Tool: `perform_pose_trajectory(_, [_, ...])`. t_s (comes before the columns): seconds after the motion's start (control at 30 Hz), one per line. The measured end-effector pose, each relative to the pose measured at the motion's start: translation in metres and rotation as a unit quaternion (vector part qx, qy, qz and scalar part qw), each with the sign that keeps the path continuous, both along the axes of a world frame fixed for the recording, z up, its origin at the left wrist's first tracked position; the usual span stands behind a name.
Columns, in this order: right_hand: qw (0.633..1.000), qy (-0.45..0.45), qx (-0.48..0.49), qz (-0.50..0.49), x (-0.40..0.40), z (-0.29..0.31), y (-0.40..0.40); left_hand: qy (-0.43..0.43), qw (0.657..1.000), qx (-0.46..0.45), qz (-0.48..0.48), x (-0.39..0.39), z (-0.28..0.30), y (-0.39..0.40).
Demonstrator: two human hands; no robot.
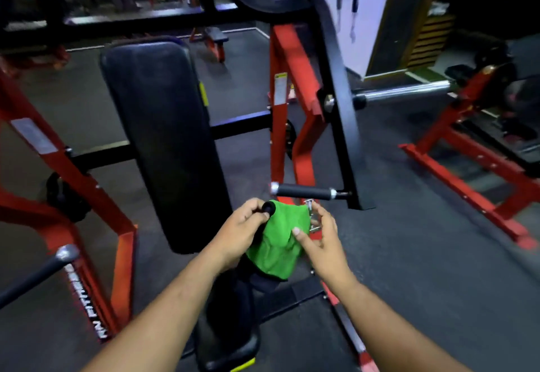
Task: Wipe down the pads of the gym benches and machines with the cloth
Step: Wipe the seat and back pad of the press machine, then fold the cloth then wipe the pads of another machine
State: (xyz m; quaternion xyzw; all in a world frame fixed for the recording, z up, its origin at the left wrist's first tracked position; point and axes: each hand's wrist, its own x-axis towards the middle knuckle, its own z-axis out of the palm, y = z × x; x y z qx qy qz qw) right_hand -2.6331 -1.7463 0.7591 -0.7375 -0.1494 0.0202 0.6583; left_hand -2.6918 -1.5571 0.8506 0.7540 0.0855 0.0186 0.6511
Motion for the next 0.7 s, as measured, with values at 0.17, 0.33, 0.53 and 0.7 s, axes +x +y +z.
perform_pose_trajectory(0.17, [0.988,0.136,0.068,0.004,0.042,0.014,-0.126,-0.030,0.998,-0.016,-0.045,0.057,0.003,-0.125])
perform_pose_trajectory(0.33, [0.985,0.112,0.072,-0.110,0.080,0.037,-0.218,-0.144,0.978,0.154,-0.007,0.111,-0.006,-0.192])
perform_pose_trajectory(0.53, [0.958,0.014,-0.110,-0.266,0.133,0.032,-0.298,-0.107,0.985,0.082,-0.110,0.200,-0.009,-0.271])
perform_pose_trajectory(0.7, [0.916,-0.024,-0.195,-0.349,0.153,0.043,-0.329,-0.038,0.981,0.049,-0.185,0.278,-0.017,-0.341])
